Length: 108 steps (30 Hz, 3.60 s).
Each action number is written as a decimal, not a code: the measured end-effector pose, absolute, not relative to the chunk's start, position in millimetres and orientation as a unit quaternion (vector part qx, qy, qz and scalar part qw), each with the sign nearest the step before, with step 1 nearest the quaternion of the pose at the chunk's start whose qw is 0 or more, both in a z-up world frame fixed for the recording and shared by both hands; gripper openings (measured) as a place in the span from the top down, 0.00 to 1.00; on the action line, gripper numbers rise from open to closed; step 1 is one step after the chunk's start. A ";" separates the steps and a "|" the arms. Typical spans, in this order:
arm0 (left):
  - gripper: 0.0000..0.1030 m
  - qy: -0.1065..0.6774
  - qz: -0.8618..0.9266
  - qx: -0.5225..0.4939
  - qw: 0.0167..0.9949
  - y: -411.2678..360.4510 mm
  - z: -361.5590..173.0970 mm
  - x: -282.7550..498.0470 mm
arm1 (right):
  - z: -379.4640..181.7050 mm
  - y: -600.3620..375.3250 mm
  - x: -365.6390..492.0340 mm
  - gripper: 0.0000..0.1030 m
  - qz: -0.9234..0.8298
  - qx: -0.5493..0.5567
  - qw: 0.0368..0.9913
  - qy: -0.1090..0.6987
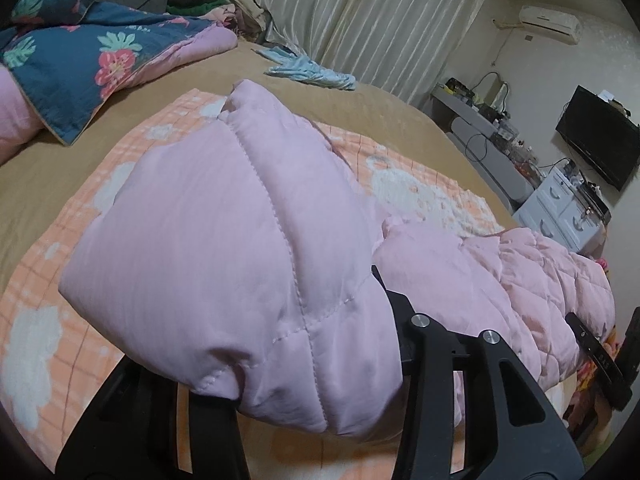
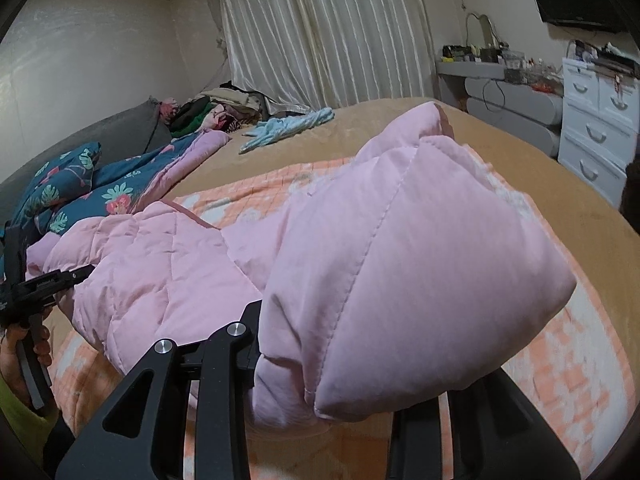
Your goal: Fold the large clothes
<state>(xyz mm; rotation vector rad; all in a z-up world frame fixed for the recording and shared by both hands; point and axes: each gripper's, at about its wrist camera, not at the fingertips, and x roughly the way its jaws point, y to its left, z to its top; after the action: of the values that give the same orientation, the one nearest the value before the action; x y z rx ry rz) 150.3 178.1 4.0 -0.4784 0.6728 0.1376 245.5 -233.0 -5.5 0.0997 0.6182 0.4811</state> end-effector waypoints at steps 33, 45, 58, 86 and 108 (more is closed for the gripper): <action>0.09 0.350 0.084 -0.197 0.912 161.6 -4.3 47.1 | -20.7 -299.7 137.1 0.05 0.130 0.088 0.920 0.358; 0.09 0.302 0.046 -0.157 0.939 114.7 47.7 11.5 | 36.9 -266.9 73.9 0.04 0.176 0.028 0.942 0.285; 0.09 0.288 0.005 -0.124 0.950 64.4 39.5 -8.7 | 37.0 -233.6 34.0 0.04 0.195 0.004 0.945 0.262; 0.09 0.311 0.007 -0.103 0.945 47.5 22.7 -9.1 | 12.7 -201.1 26.4 0.04 0.225 -0.024 0.932 0.284; 0.09 0.310 0.012 -0.103 0.945 50.2 25.0 -10.9 | 12.9 -202.9 25.1 0.04 0.219 -0.022 0.933 0.285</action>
<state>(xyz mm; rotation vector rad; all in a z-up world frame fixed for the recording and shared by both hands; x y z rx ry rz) -10.8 50.2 25.0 -0.2103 0.6325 0.0237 25.1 -202.9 12.9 -0.0459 0.5838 0.4487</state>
